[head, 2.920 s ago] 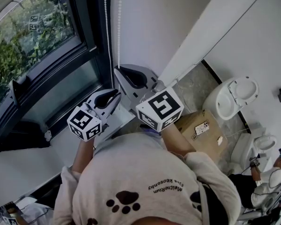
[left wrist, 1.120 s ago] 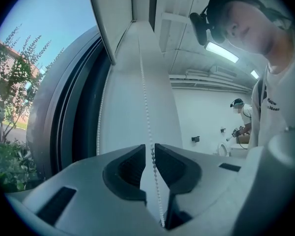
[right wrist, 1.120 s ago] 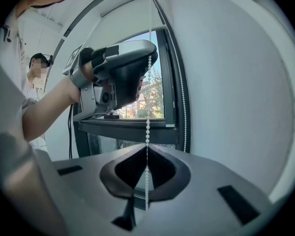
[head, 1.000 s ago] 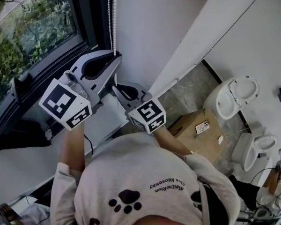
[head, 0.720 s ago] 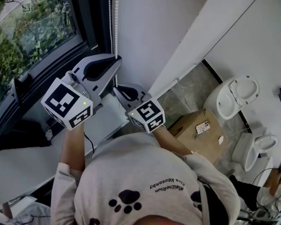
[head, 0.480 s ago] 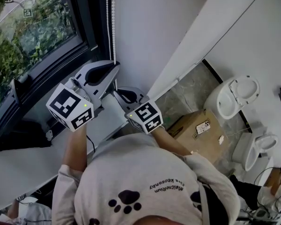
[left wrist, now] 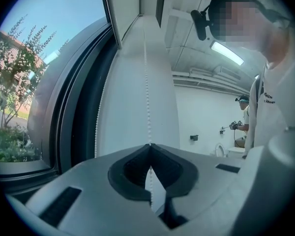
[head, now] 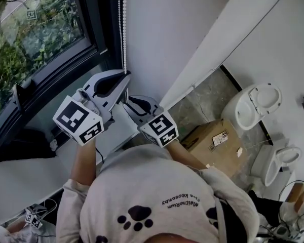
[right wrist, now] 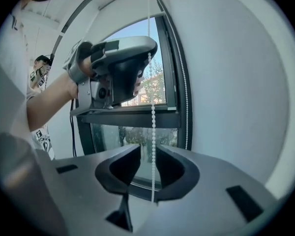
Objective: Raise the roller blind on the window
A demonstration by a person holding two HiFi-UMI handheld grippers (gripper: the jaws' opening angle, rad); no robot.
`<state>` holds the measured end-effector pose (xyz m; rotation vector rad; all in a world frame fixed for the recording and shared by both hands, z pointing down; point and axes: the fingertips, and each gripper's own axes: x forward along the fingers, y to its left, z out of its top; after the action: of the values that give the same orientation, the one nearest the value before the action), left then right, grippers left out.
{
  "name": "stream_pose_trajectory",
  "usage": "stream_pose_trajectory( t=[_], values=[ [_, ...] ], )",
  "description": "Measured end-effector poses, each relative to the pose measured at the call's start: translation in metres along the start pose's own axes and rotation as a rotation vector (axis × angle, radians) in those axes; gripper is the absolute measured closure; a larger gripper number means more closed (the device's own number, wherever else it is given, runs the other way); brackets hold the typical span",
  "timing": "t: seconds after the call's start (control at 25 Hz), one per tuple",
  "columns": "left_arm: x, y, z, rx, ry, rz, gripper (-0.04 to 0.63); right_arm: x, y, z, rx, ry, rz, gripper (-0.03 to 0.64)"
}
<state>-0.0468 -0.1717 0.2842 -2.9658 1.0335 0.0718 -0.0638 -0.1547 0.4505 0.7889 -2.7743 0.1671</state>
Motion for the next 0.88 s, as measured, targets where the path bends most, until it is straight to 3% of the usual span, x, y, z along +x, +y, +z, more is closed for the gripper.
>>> stream_pose_trajectory(
  t=[0.44, 0.88],
  values=[
    [0.001, 0.002, -0.019, -0.033, 0.024, -0.001, 0.588, -0.053, -0.009, 0.111, -0.038, -0.264, -0.035, 0.525],
    [0.001, 0.005, -0.049, -0.078, 0.056, -0.005, 0.588, -0.065, -0.009, 0.171, -0.097, -0.355, -0.038, 0.523]
  ],
)
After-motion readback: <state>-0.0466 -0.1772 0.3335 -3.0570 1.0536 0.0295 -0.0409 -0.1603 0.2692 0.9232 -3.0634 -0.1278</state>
